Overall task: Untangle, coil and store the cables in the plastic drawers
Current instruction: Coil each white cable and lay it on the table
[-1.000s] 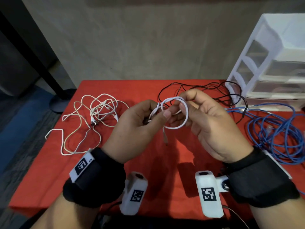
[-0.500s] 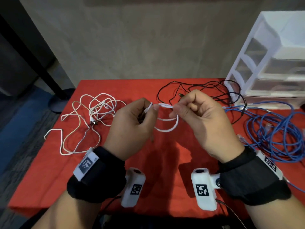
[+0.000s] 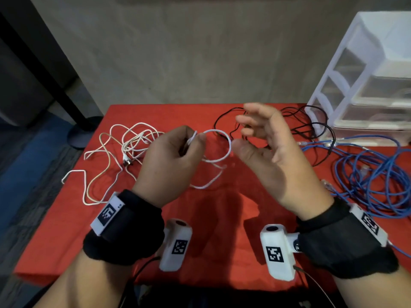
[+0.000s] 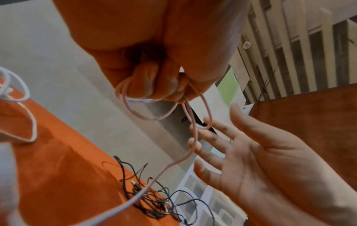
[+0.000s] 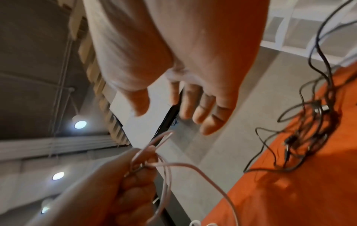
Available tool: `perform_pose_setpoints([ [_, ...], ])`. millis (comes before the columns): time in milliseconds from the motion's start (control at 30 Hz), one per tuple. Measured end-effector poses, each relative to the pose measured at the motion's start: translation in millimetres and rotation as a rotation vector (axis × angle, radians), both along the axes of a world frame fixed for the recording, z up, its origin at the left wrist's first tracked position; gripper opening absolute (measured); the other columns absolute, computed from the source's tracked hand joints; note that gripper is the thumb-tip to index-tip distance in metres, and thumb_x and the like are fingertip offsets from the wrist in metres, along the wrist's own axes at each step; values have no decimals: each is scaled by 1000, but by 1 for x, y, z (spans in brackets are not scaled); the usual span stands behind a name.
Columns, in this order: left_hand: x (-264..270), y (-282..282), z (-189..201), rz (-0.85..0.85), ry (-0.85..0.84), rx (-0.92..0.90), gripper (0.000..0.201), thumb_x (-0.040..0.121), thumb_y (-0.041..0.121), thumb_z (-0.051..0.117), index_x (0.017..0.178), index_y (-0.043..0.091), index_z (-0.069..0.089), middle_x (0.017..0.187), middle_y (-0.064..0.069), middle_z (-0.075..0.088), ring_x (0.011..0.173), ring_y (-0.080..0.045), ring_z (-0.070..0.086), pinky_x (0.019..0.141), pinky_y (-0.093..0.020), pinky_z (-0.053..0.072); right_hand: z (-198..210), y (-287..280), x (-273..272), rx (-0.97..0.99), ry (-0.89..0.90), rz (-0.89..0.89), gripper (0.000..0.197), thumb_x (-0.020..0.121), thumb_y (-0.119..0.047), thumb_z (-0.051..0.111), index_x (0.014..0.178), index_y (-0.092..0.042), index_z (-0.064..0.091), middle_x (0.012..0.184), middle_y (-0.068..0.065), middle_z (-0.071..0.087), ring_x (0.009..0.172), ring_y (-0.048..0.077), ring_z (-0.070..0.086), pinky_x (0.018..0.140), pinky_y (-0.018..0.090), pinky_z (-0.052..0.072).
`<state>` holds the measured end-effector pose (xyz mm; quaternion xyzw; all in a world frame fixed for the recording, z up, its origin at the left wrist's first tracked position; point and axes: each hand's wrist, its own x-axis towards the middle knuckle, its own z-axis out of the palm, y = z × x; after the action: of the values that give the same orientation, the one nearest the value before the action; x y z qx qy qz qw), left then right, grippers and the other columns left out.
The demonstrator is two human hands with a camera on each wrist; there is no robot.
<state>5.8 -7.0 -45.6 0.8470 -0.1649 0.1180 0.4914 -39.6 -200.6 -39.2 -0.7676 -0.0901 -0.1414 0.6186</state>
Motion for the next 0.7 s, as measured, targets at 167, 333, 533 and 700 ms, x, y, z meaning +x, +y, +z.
perform_pose_setpoints([
  [167,-4,-8,-1,-98,273,-299,36,104,28,56,75,7,56,50,5,38,45,-10,33,47,-26,28,-6,4,-4,-239,53,187,86,81,-37,82,153,-32,34,133,-6,60,100,10,69,91,20,53],
  [333,-12,-9,11,-377,571,-474,37,106,37,44,92,7,60,64,2,30,48,-10,24,48,-26,21,-4,-3,6,-124,-2,68,20,97,-24,67,117,-25,66,80,18,60,71,37,54,66,46,43],
  [533,-9,9,18,-389,563,-519,28,103,30,47,84,9,53,58,5,31,46,-8,22,43,-20,19,10,-55,14,-182,-64,-226,13,101,-13,61,106,-19,71,87,12,68,79,12,58,77,27,45],
  [700,5,21,26,-417,845,-1042,33,107,33,37,78,22,49,62,11,22,48,-6,10,39,-19,15,-4,-66,17,-332,-50,-320,14,101,-21,61,101,-19,75,96,-6,74,88,4,64,83,22,49],
])
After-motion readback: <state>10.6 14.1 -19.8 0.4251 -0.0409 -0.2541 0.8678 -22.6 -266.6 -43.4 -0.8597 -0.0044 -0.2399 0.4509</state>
